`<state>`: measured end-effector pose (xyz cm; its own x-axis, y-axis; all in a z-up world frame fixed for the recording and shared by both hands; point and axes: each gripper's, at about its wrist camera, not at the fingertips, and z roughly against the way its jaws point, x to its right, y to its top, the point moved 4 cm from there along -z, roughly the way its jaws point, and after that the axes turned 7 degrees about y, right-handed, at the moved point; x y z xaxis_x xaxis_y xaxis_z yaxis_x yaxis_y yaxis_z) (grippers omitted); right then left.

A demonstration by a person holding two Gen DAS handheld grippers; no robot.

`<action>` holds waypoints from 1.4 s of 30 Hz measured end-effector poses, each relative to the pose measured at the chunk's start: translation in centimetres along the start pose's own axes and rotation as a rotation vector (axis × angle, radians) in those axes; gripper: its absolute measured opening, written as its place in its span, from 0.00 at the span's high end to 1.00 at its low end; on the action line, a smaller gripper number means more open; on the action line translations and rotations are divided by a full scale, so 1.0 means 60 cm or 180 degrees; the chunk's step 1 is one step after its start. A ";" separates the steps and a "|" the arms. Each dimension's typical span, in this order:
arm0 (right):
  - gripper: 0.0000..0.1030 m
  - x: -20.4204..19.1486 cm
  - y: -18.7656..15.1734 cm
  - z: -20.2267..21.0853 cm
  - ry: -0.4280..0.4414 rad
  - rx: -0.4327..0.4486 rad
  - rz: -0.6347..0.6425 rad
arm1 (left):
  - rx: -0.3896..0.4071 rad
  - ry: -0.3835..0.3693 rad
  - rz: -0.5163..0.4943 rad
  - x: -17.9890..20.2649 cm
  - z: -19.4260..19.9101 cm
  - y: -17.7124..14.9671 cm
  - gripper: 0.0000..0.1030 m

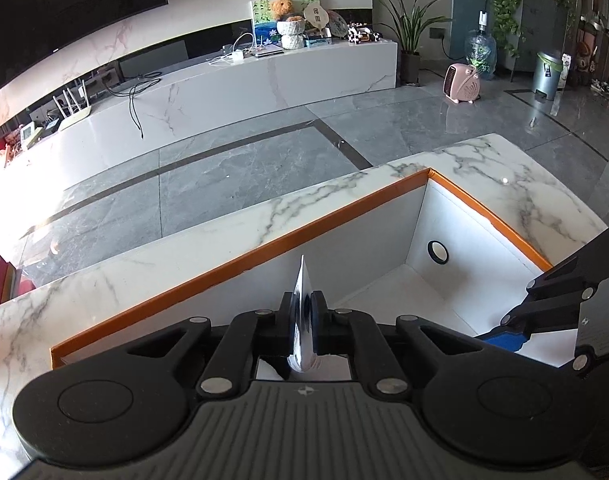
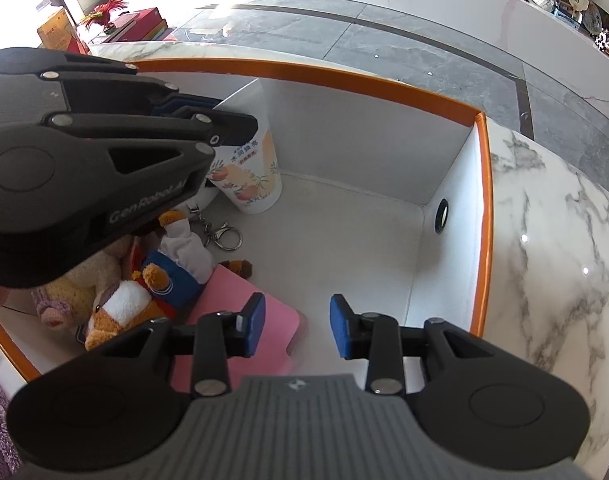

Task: Organize objects
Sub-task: 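Open the left gripper to drop the lotion tube into the box, then move both grippers back to the items on the table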

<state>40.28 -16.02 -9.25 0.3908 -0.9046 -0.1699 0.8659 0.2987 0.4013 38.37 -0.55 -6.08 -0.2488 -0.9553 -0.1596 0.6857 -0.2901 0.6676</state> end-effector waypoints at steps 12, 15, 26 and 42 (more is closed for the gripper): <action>0.57 -0.033 -0.009 0.072 -0.0071 0.0191 0.0109 | 0.0216 -0.0123 0.0224 -0.013 0.114 0.000 0.86; 0.57 -0.047 -0.018 0.102 -0.0079 0.0276 0.0144 | 0.0305 -0.0147 0.0246 -0.009 0.158 -0.002 0.80; 0.52 -0.106 -0.101 0.223 0.0032 0.0694 0.0212 | 0.0565 -0.0326 0.0169 0.042 0.307 -0.055 0.73; 0.29 -0.074 -0.356 0.222 -0.0554 0.1018 -0.0404 | 0.0510 -0.0602 0.0295 0.134 0.316 -0.187 0.57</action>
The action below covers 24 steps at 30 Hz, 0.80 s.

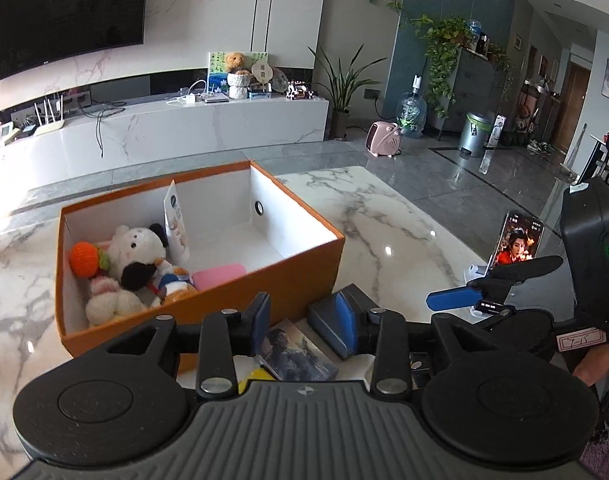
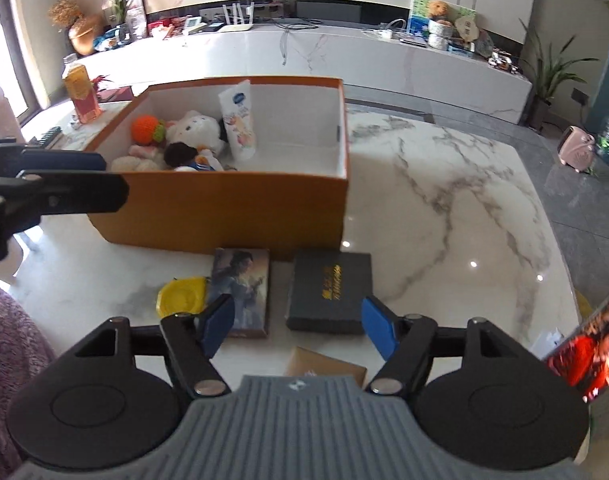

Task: Organize objects
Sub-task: 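Move both grippers back to the items on the table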

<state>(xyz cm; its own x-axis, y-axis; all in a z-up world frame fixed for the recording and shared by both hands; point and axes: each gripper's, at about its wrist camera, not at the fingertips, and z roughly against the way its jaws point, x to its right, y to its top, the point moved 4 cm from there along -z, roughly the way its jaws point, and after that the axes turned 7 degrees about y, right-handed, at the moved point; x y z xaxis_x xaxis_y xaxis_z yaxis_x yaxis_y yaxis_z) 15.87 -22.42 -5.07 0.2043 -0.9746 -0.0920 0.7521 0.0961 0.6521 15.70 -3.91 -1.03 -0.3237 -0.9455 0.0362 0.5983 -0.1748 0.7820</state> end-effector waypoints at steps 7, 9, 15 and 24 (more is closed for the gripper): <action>0.22 0.037 -0.067 -0.045 -0.0105 -0.0224 -0.0445 | -0.0350 0.0289 -0.0074 -0.007 -0.039 -0.092 0.52; 0.20 0.039 -0.078 -0.055 -0.0137 -0.0257 -0.0492 | -0.0429 0.0301 -0.0076 -0.009 -0.048 -0.114 0.50; 0.17 0.051 -0.093 -0.069 -0.0131 -0.0338 -0.0625 | -0.0539 0.0321 -0.0184 -0.006 -0.066 -0.144 0.46; 0.29 0.059 -0.108 -0.076 0.0161 -0.0406 -0.0919 | -0.0625 0.0355 -0.0354 -0.001 -0.087 -0.157 0.38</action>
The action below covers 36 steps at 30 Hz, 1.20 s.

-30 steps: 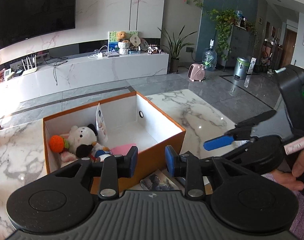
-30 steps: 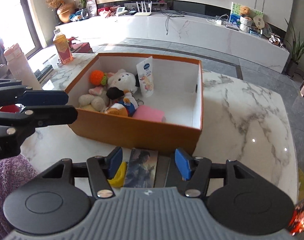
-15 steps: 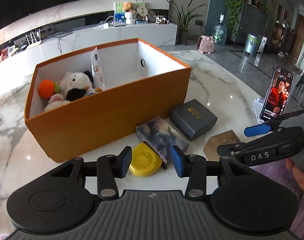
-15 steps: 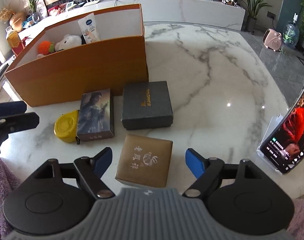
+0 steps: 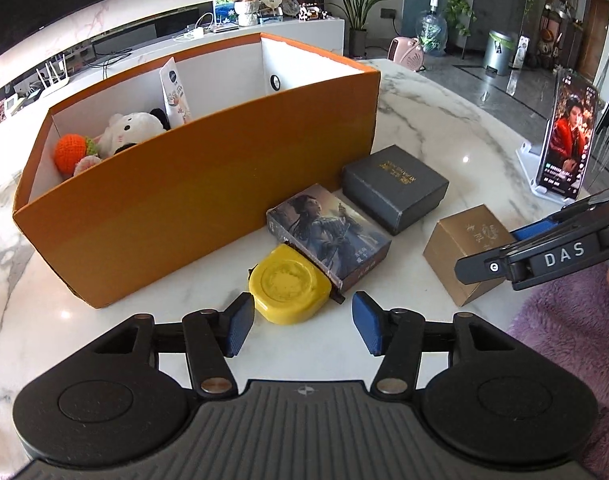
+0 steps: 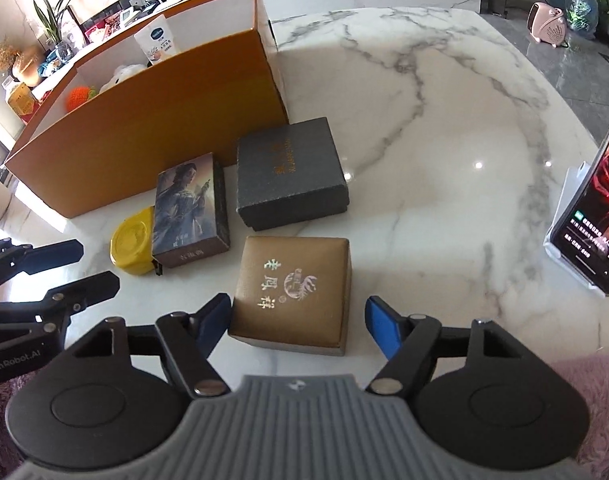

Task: Organize objects
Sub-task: 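Move both grippers back to the items on the table, then grasp the yellow tape measure with the left gripper while the right gripper grasps the tan box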

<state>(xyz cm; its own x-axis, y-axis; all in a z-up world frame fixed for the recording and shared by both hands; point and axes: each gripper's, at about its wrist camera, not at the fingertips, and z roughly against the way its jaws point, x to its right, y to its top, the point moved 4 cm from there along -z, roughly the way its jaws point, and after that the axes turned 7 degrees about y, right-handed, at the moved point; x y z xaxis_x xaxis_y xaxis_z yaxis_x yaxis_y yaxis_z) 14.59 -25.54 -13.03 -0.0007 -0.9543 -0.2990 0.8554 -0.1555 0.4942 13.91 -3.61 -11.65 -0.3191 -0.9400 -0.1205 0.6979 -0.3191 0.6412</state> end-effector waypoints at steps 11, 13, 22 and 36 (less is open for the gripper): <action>0.36 -0.015 -0.002 -0.012 0.0032 0.0030 0.0141 | -0.0022 -0.0018 -0.0166 -0.001 -0.025 0.013 0.25; 0.35 -0.018 -0.001 -0.014 0.0062 0.0060 0.0186 | -0.0037 -0.0042 -0.0222 0.000 -0.033 0.016 0.23; 0.34 -0.013 -0.001 -0.024 0.0105 0.0062 0.0217 | -0.0101 -0.0200 -0.0751 0.003 -0.070 0.033 0.22; 0.33 -0.016 -0.001 -0.033 0.0082 0.0044 0.0285 | -0.0332 -0.0504 -0.1409 0.013 -0.094 0.037 0.18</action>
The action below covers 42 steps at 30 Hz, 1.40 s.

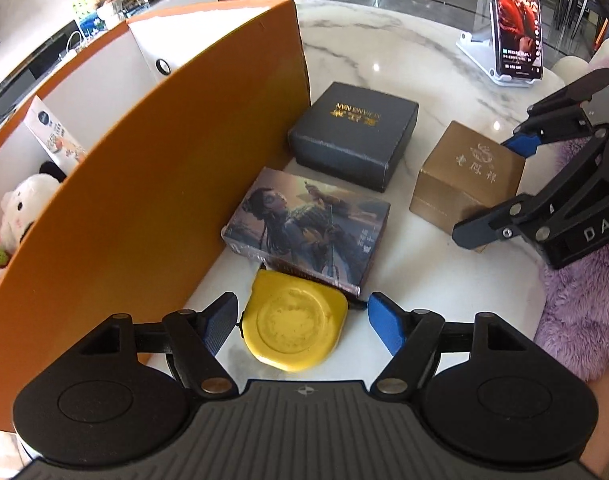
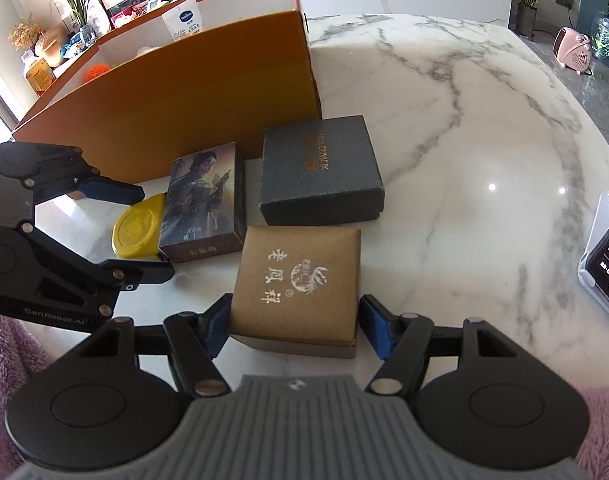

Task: Organize objects
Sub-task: 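Grasp the yellow tape measure with the left gripper while the right gripper grasps the tan box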

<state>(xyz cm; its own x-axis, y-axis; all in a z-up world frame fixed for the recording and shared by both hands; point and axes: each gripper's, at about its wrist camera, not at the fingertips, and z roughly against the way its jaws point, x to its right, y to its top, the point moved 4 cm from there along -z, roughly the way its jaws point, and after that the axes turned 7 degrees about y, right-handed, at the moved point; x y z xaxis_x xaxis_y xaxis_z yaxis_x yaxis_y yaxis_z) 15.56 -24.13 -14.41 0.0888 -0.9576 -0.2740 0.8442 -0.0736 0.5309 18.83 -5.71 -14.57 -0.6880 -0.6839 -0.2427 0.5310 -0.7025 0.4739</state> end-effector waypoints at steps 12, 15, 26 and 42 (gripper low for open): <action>0.33 -0.001 0.000 0.000 -0.0014 -0.0003 0.0008 | -0.0188 -0.0179 0.0564 -0.010 0.006 -0.019 0.34; 0.33 -0.001 -0.001 0.001 -0.0022 -0.0019 -0.0012 | -0.0185 -0.0110 0.0638 0.001 0.012 -0.025 0.34; 0.36 0.009 -0.004 0.025 0.0095 0.0004 -0.0216 | -0.0134 0.0076 0.1163 0.021 0.039 -0.043 0.35; 0.39 -0.012 0.014 0.083 0.0118 0.0281 -0.0163 | 0.0472 0.0193 0.1522 0.015 0.152 -0.009 0.35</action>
<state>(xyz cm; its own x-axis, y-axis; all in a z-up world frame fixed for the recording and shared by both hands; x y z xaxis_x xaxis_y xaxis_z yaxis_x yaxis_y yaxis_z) 13.58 -24.91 -9.77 0.0675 -0.9411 -0.3313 0.7985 -0.1481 0.5835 13.41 -4.12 -7.31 -0.3527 -0.9356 -0.0158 0.7007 -0.2753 0.6582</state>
